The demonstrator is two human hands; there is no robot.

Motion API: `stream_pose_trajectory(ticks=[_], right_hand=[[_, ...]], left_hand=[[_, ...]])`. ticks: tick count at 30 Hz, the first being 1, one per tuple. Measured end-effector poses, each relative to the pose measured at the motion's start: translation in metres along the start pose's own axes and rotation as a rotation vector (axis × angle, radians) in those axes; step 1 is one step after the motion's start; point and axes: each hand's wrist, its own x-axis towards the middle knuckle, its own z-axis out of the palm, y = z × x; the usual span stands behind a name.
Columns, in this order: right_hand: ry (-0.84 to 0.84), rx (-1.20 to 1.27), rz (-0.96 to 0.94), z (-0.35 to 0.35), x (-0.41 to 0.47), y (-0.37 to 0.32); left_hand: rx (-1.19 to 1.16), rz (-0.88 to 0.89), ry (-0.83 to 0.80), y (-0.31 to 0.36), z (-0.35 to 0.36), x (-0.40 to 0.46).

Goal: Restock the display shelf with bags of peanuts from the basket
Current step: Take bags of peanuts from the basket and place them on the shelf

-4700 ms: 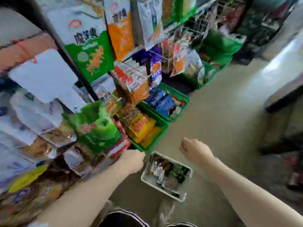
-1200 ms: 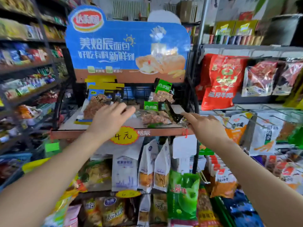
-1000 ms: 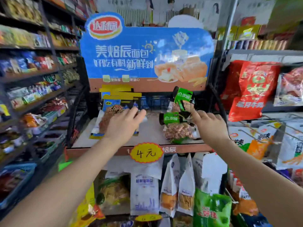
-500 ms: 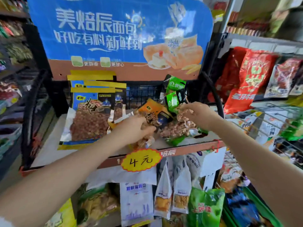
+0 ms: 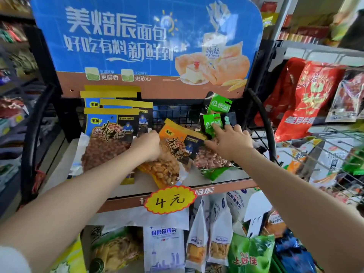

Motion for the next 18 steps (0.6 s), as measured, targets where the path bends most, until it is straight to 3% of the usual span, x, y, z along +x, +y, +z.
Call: stream_pose_trajectory(ticks=[3,8,12,14,18], right_hand=[[-0.033,-0.036,0.056,-0.001,0.008,-0.009],[-0.028,-0.063,0.098,-0.006,0.010,-0.013],[-0.037,0.055,0.072,-0.006,-0.002,-0.003],[-0.017,0.098,0.018,-0.002,-0.009,0.005],[-0.031,0.219,-0.040,0.004,-0.021,0.020]], left_hand=[[-0.234,-0.057,0.040,-0.008,-0.006,-0.012],[-0.631,-0.129,0.395,-0.003,-0.016,-0.021],[-0.841,-0.122,0.520,0.017,-0.019,-0.004],[-0.842,-0.135,0.495,0.027,-0.015,0.005],[-0.648,-0.197,0.269,0.033,-0.004,0.018]])
